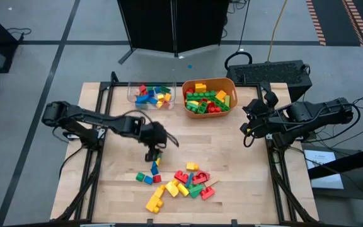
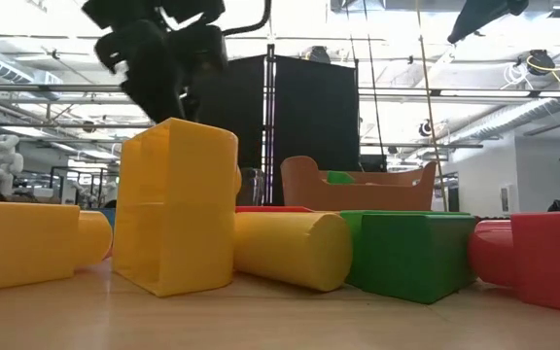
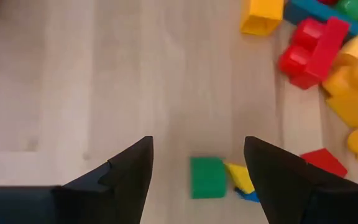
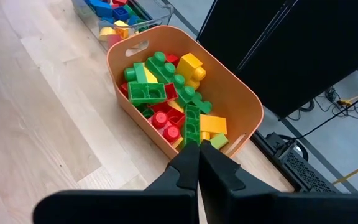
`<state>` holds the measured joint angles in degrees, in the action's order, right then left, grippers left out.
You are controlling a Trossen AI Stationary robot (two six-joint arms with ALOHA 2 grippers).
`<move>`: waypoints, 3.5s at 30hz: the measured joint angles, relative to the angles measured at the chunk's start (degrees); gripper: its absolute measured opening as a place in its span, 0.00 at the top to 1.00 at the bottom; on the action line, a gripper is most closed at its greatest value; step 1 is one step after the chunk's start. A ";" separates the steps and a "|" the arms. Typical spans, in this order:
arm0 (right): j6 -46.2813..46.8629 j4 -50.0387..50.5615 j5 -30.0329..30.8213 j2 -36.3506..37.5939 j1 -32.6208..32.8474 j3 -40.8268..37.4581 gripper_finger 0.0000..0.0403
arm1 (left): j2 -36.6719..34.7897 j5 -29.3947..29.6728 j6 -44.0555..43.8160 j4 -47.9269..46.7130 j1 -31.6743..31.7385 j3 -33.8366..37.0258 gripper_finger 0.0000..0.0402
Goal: Sort blocks by size
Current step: Put the small green block into the transparent bin
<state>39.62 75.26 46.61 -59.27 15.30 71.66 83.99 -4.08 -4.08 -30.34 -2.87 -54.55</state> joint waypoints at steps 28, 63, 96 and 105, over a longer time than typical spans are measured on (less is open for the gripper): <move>0.04 0.02 -0.28 0.00 0.01 0.00 0.99 | 3.29 12.76 -15.09 13.33 -9.79 13.71 0.37; 0.02 0.26 -0.24 0.02 0.01 0.00 0.99 | 11.80 13.30 -15.08 30.42 -9.14 12.99 0.37; -0.24 0.46 -0.22 0.02 0.01 0.00 0.99 | 14.47 14.17 -14.02 22.34 -2.90 4.10 0.64; -0.24 0.68 -0.19 0.01 0.01 0.00 0.99 | 10.20 20.60 -7.41 16.92 7.01 -3.85 0.64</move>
<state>39.38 75.95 46.42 -59.25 15.31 71.66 94.19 16.51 -11.49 -13.43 4.15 -58.39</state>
